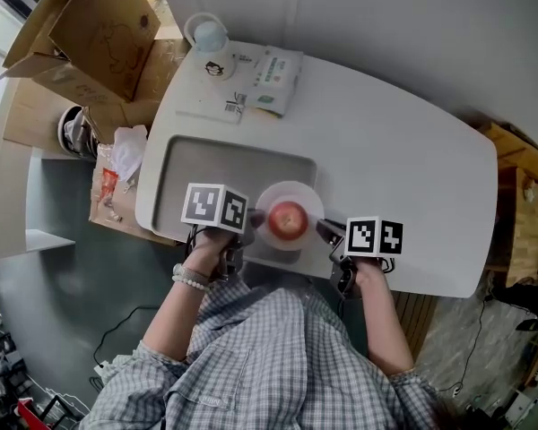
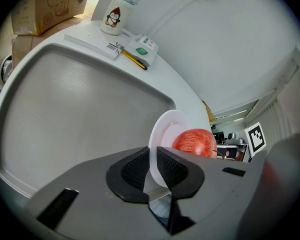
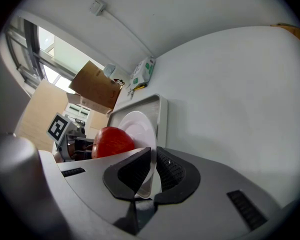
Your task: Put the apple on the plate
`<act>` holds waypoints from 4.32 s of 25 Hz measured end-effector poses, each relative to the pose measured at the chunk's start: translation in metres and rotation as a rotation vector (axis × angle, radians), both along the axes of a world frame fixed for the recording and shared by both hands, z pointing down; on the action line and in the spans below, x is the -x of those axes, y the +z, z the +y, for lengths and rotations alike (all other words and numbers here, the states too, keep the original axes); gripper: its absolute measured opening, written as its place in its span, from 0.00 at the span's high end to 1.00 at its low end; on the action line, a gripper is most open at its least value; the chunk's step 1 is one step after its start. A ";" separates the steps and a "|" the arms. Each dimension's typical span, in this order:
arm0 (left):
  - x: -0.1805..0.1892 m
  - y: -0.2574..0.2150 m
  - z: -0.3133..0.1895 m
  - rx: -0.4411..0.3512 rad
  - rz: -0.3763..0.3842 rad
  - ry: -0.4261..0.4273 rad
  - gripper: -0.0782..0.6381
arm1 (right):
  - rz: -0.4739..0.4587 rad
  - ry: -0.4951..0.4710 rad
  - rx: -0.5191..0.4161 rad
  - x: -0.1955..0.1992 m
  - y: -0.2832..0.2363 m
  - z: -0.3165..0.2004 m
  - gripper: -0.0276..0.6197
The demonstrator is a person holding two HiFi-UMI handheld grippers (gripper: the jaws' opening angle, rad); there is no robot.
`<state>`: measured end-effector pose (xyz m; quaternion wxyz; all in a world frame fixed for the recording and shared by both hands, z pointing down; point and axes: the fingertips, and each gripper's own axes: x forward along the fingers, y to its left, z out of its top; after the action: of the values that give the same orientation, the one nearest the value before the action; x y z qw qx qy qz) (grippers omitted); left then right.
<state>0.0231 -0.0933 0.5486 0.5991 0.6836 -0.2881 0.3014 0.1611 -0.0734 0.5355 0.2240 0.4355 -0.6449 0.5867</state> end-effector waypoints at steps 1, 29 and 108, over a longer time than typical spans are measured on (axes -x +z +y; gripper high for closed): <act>0.005 0.000 -0.001 0.000 -0.001 -0.003 0.82 | -0.001 -0.003 0.001 0.005 0.000 -0.001 0.88; 0.092 0.032 -0.018 0.010 -0.015 -0.043 0.82 | 0.010 -0.045 0.023 0.091 0.032 -0.024 0.89; 0.071 -0.242 -0.013 -1.078 0.037 -0.166 0.88 | 0.326 -0.040 -0.970 0.011 -0.214 -0.041 0.92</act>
<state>-0.0478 -0.1066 0.3063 0.1904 0.8739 -0.4443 0.0507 0.1500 -0.1147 0.3211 0.1049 0.5628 -0.8079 0.1398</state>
